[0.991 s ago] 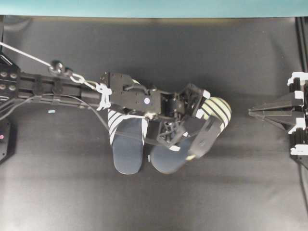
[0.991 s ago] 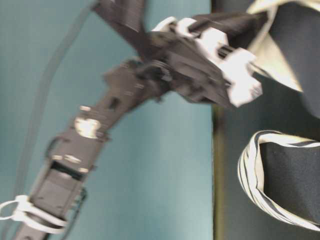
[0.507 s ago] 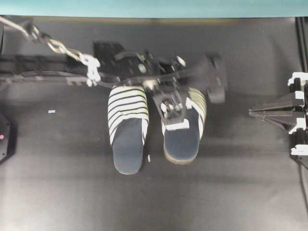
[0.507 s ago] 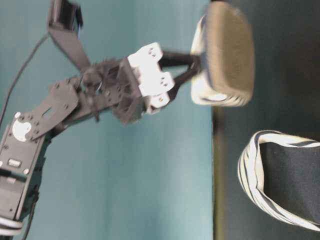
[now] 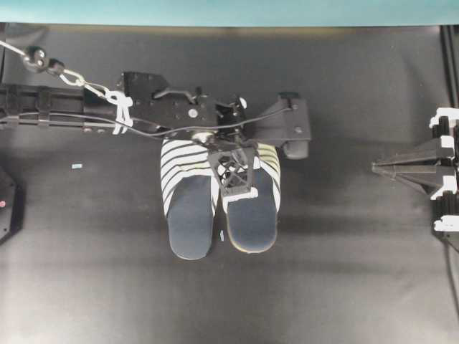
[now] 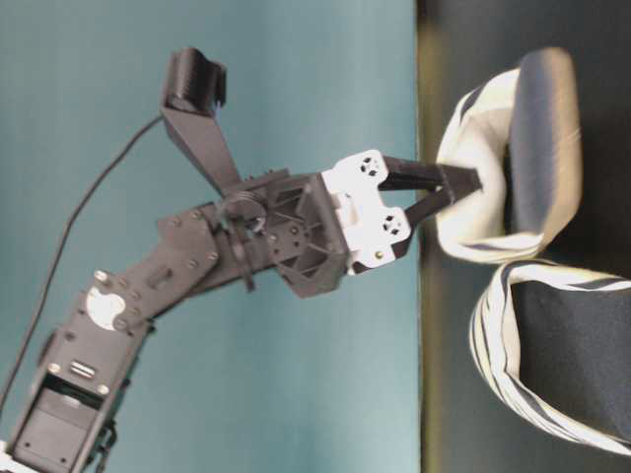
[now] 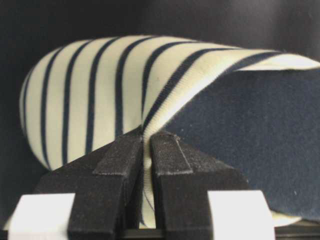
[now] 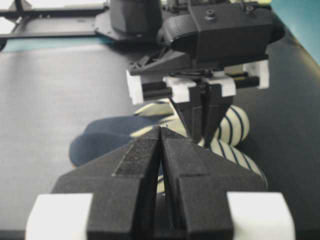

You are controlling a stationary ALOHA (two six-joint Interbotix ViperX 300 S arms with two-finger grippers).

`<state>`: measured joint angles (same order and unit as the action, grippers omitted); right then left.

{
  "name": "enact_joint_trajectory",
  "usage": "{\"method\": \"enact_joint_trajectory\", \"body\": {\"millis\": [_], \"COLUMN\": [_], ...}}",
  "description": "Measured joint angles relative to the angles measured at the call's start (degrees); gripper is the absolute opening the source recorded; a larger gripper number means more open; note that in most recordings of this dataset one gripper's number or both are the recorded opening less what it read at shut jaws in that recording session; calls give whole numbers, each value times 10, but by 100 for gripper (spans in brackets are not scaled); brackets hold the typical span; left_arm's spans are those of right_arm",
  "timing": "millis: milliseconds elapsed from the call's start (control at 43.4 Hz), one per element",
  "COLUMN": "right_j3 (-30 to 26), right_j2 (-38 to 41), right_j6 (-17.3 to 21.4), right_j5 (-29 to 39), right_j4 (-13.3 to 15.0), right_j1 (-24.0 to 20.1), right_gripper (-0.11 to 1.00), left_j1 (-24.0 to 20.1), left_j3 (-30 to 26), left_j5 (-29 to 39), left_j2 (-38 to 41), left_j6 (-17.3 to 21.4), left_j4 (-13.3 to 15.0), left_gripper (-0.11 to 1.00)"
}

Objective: Arrange the slippers with the left arm.
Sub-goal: 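Slide the held right slipper left, next to the left slipper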

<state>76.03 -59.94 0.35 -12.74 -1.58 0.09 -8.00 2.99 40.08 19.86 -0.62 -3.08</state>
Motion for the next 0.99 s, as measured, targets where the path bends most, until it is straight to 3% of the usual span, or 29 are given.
{"method": "enact_joint_trajectory", "body": {"millis": [714,807,991], "right_j3": [0,0,0], "right_j2": [0,1,0], "right_j6": [0,0,0], "right_j5": [-4,-5,-5], "right_j4": [0,0,0], "right_j1": [-1,0,0], "right_gripper": [0,0,0], "left_j1": [18,19,18], "left_j3": [12,12,12], "left_j5": [-9,-10,-11], "left_j2": [1,0,0], "left_j6": [15,16,12], "left_j4": [-1,-1,-1], "left_gripper": [2,12,58]}}
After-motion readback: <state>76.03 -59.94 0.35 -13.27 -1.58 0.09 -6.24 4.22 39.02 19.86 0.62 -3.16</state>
